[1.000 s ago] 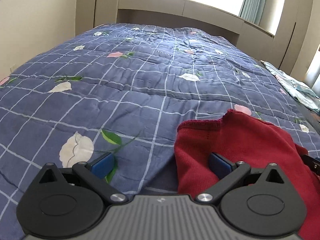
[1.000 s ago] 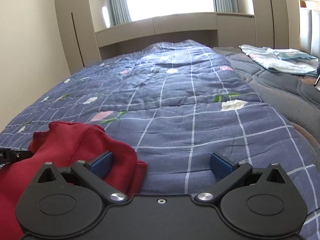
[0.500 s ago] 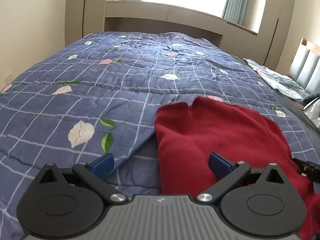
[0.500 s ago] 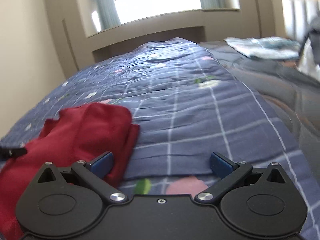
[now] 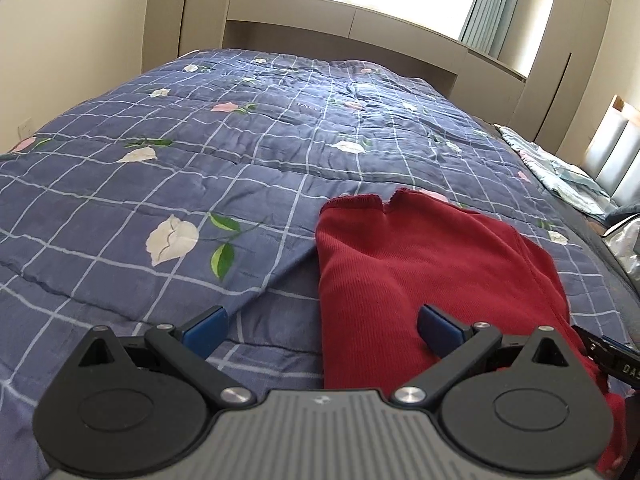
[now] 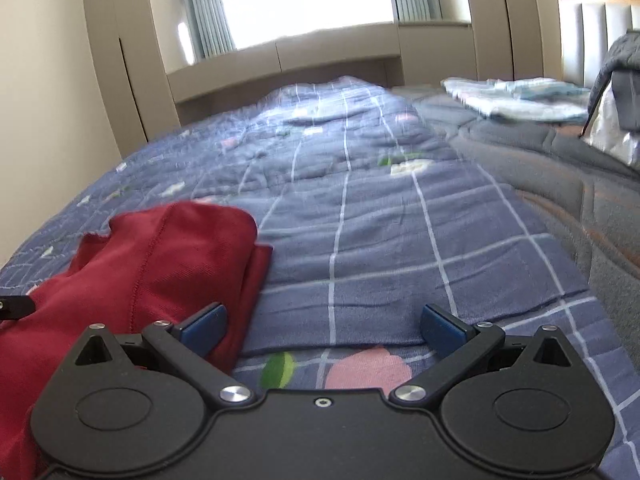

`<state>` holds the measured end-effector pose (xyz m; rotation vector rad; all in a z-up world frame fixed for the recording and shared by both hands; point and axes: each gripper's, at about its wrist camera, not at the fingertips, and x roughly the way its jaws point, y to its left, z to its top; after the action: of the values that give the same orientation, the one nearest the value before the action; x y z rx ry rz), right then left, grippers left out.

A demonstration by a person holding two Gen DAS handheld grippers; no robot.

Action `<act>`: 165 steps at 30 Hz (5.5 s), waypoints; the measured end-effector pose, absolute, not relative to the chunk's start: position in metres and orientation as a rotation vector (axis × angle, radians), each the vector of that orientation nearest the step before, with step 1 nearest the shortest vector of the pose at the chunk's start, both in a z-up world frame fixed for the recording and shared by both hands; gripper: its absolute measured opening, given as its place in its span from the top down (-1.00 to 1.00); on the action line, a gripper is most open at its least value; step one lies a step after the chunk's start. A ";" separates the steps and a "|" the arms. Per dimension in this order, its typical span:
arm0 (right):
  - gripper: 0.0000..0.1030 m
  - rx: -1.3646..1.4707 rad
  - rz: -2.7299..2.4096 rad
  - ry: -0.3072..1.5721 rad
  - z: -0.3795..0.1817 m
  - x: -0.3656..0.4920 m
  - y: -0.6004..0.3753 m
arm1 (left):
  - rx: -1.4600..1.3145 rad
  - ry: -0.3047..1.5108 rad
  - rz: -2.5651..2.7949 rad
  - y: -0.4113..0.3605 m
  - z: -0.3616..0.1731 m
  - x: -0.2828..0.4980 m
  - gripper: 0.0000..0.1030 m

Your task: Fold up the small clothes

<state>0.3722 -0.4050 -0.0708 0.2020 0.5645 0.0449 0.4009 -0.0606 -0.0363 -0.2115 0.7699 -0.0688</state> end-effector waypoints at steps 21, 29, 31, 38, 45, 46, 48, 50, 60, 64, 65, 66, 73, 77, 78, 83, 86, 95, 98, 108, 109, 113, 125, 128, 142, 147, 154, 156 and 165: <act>-0.99 0.321 0.337 0.526 -0.072 0.307 -0.385 | -0.290 0.797 -0.160 -0.050 -0.044 0.322 -0.99; -0.99 0.323 0.333 0.553 -0.073 0.307 -0.383 | -0.289 0.810 -0.174 -0.050 -0.047 0.315 -0.99; -0.99 0.435 0.418 0.537 -0.074 0.308 -0.398 | -0.308 0.817 -0.214 -0.044 -0.044 0.320 -0.99; -0.99 0.642 0.422 0.573 -0.069 0.341 -0.430 | -0.382 0.855 -0.356 -0.031 -0.036 0.364 -0.99; -0.99 0.688 0.468 0.704 -0.079 0.410 -0.423 | -0.357 0.885 -0.359 -0.040 -0.041 0.413 -0.99; -0.99 0.685 0.470 0.710 -0.080 0.416 -0.421 | -0.361 0.894 -0.365 -0.041 -0.044 0.419 -0.99; -0.99 0.673 0.474 0.712 -0.080 0.425 -0.418 | -0.378 0.920 -0.372 -0.043 -0.051 0.428 -0.99; -0.99 0.676 0.480 0.715 -0.081 0.428 -0.418 | -0.402 0.949 -0.382 -0.044 -0.058 0.434 -0.99; -0.71 0.557 0.389 0.634 -0.082 0.397 -0.402 | -0.392 0.958 -0.371 -0.049 -0.057 0.429 -0.99; -0.53 0.559 0.357 0.621 -0.085 0.394 -0.403 | -0.373 0.965 -0.385 -0.054 -0.053 0.427 -0.99; -0.50 0.565 0.356 0.620 -0.085 0.393 -0.404 | -0.366 0.966 -0.388 -0.056 -0.052 0.427 -0.99; -0.49 0.565 0.356 0.619 -0.085 0.393 -0.404 | -0.357 0.967 -0.387 -0.057 -0.052 0.426 -0.98; -0.40 0.549 0.353 0.608 -0.085 0.393 -0.400 | -0.332 0.965 -0.395 -0.059 -0.046 0.423 -0.86; -0.27 0.540 0.355 0.607 -0.085 0.392 -0.399 | -0.325 0.963 -0.409 -0.060 -0.043 0.422 -0.69; -0.26 0.536 0.354 0.606 -0.085 0.392 -0.398 | -0.320 0.962 -0.407 -0.060 -0.043 0.422 -0.69; -0.26 0.533 0.356 0.603 -0.085 0.393 -0.399 | -0.297 0.958 -0.397 -0.063 -0.042 0.420 -0.66; -0.26 0.534 0.356 0.600 -0.085 0.392 -0.399 | -0.286 0.956 -0.391 -0.066 -0.041 0.419 -0.65; -0.25 0.526 0.352 0.598 -0.085 0.392 -0.398 | -0.269 0.969 -0.375 -0.070 -0.038 0.420 -0.64; -0.24 0.522 0.348 0.596 -0.085 0.391 -0.397 | -0.258 0.971 -0.369 -0.072 -0.036 0.420 -0.63; 0.00 0.494 0.360 0.578 -0.082 0.387 -0.393 | -0.251 0.979 -0.347 -0.074 -0.029 0.420 -0.32; 0.03 0.496 0.365 0.573 -0.082 0.385 -0.393 | -0.234 0.970 -0.346 -0.076 -0.026 0.417 -0.23; 0.21 0.525 0.369 0.550 -0.080 0.377 -0.393 | -0.157 0.915 -0.350 -0.084 -0.010 0.402 0.09; 0.34 0.479 0.422 0.480 -0.036 0.359 -0.360 | -0.148 0.869 -0.387 -0.072 0.022 0.383 0.31; 0.34 0.462 0.453 0.484 -0.026 0.360 -0.343 | -0.149 0.851 -0.375 -0.057 0.031 0.380 0.31; 0.34 0.410 0.632 0.542 0.000 0.378 -0.213 | -0.120 0.783 -0.235 0.063 0.070 0.360 0.32; 0.34 0.351 0.654 0.598 -0.008 0.383 -0.175 | -0.139 0.804 -0.199 0.100 0.055 0.361 0.32; 0.30 0.305 0.602 0.646 -0.027 0.381 -0.157 | -0.234 0.863 -0.184 0.134 0.014 0.363 0.30; 0.22 0.310 0.585 0.654 -0.029 0.382 -0.160 | -0.254 0.859 -0.188 0.137 0.011 0.362 0.27; -0.43 0.285 0.518 0.655 -0.031 0.383 -0.165 | -0.276 0.873 -0.160 0.143 0.007 0.360 -0.08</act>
<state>0.3826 -0.1651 -0.0308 0.2848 0.6552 0.5177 0.3598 0.1435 0.0065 -0.2759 0.8728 -0.1595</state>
